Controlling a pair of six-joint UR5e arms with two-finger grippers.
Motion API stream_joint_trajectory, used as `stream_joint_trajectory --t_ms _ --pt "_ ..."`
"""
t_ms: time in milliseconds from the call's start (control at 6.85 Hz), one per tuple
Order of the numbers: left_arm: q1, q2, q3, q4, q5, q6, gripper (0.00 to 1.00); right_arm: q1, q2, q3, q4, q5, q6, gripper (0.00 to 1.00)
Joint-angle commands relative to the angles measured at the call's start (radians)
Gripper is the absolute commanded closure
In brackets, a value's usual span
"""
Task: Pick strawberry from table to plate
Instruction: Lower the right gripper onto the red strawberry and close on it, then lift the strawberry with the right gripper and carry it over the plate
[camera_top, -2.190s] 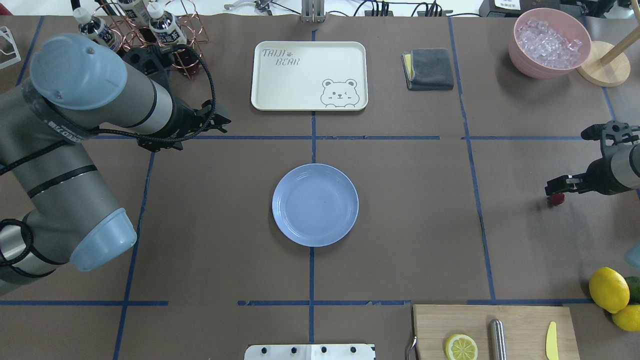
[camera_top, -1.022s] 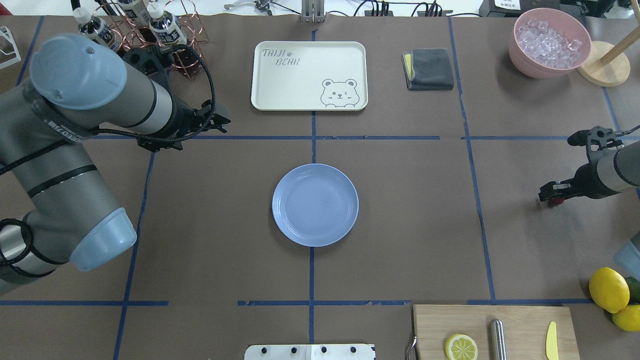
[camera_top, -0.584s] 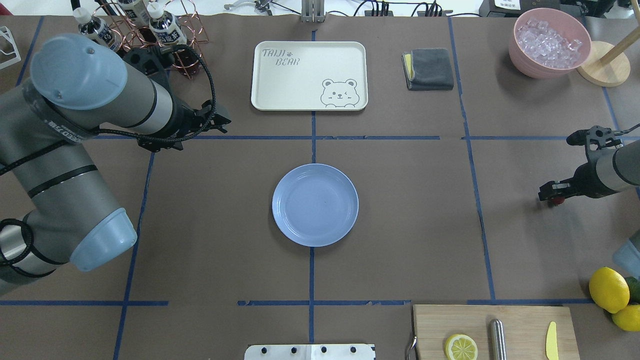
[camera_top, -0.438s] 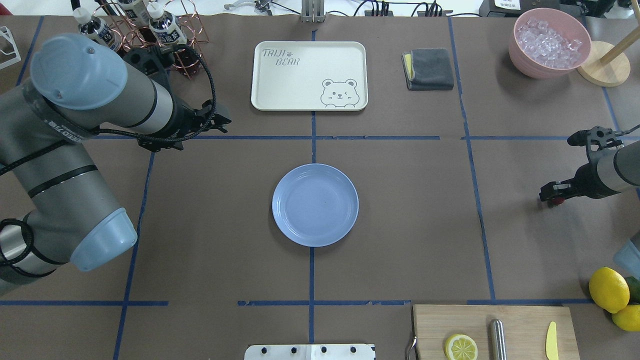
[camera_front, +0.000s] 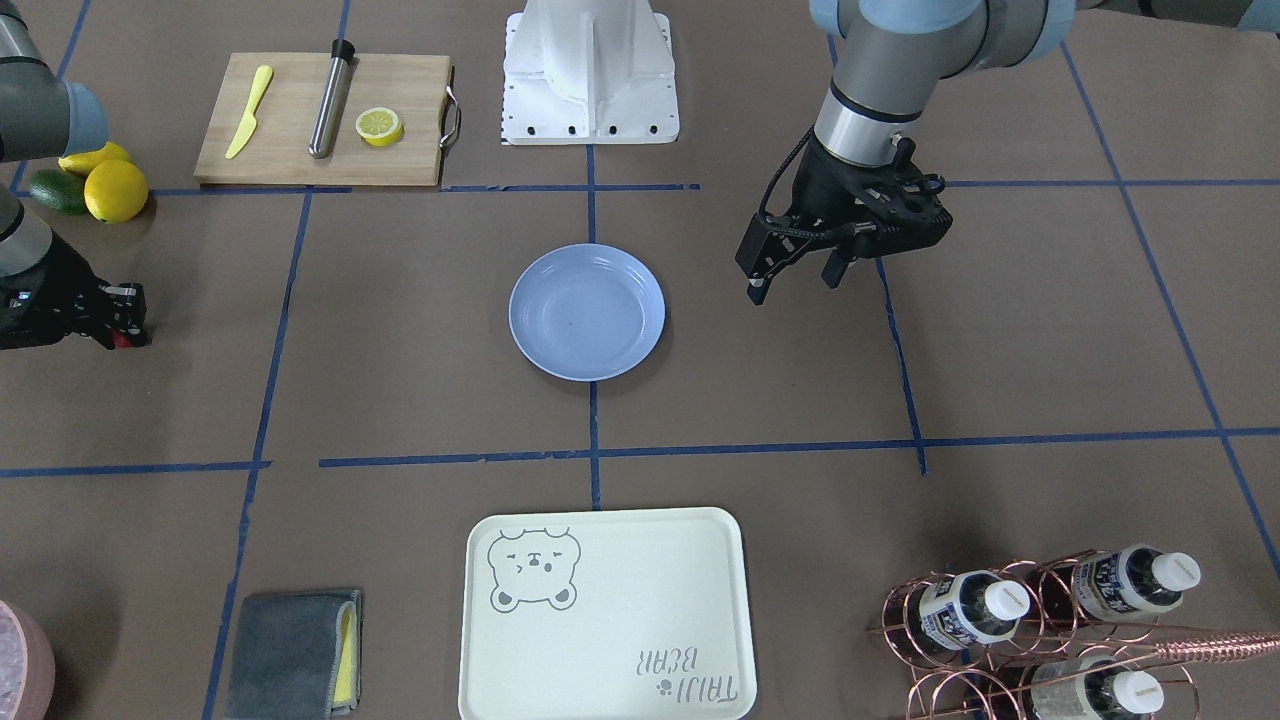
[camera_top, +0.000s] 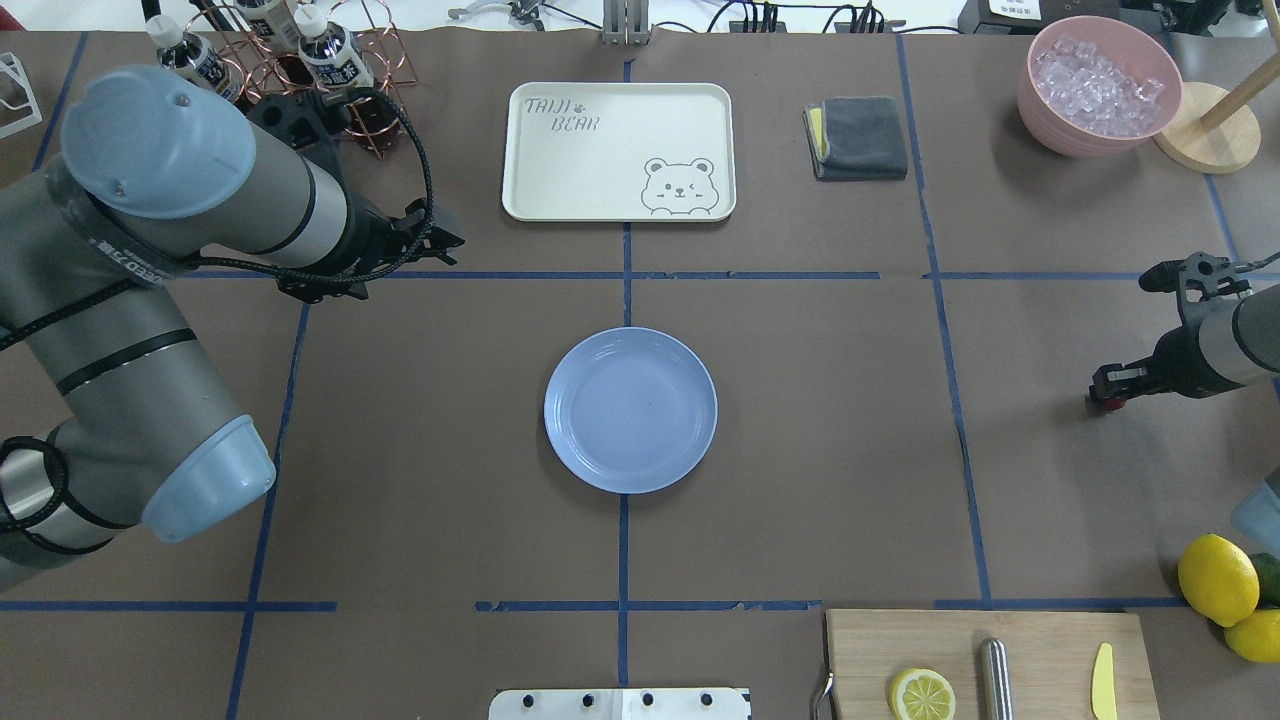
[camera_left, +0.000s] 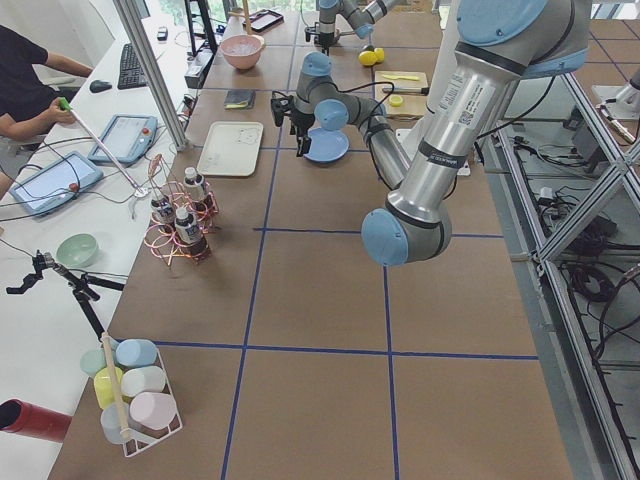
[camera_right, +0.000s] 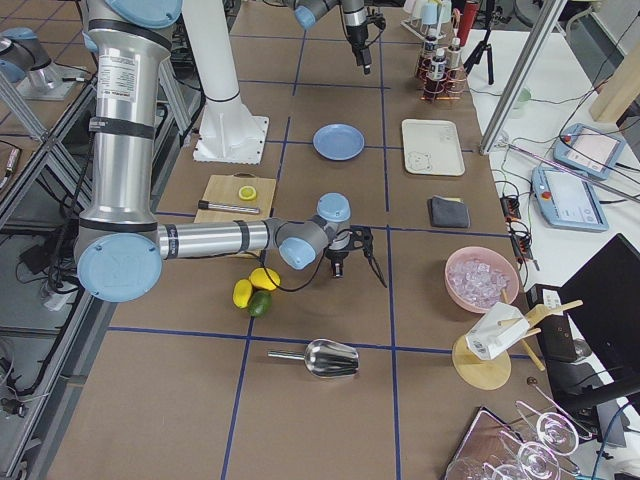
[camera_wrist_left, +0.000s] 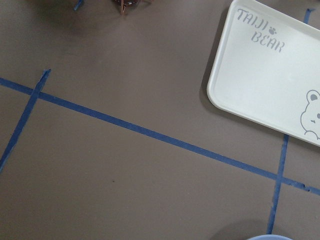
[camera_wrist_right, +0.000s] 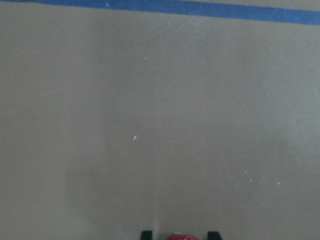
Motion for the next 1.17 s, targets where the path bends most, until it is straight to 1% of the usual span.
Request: stream_joint_trajectory --t_ms 0,146,292,438,584,730,876,1022 --pt "-0.002 0.000 -0.002 0.003 0.000 0.000 0.00 0.041 0.005 0.060 -0.004 0.013 0.000 1.00" --pt "-0.005 0.003 -0.001 0.004 0.000 0.029 0.00 0.078 0.029 0.104 -0.059 0.059 0.001 1.00" --pt "-0.033 0.006 -0.001 0.016 0.000 0.110 0.00 0.104 0.123 0.135 -0.166 0.096 0.009 1.00" --pt "-0.060 0.017 -0.001 0.018 0.000 0.176 0.00 0.103 0.240 0.149 -0.276 0.102 0.021 1.00" --pt "-0.077 0.035 -0.001 0.018 0.000 0.255 0.00 0.077 0.381 0.143 -0.391 0.104 0.099 1.00" --pt "-0.106 0.063 -0.001 0.018 -0.012 0.338 0.00 0.027 0.502 0.141 -0.476 0.102 0.180 1.00" --pt "-0.157 0.101 -0.001 0.018 -0.044 0.436 0.00 -0.033 0.587 0.140 -0.526 0.076 0.257 1.00" --pt "-0.204 0.146 -0.001 0.017 -0.063 0.540 0.00 -0.097 0.629 0.138 -0.535 0.011 0.279 1.00"
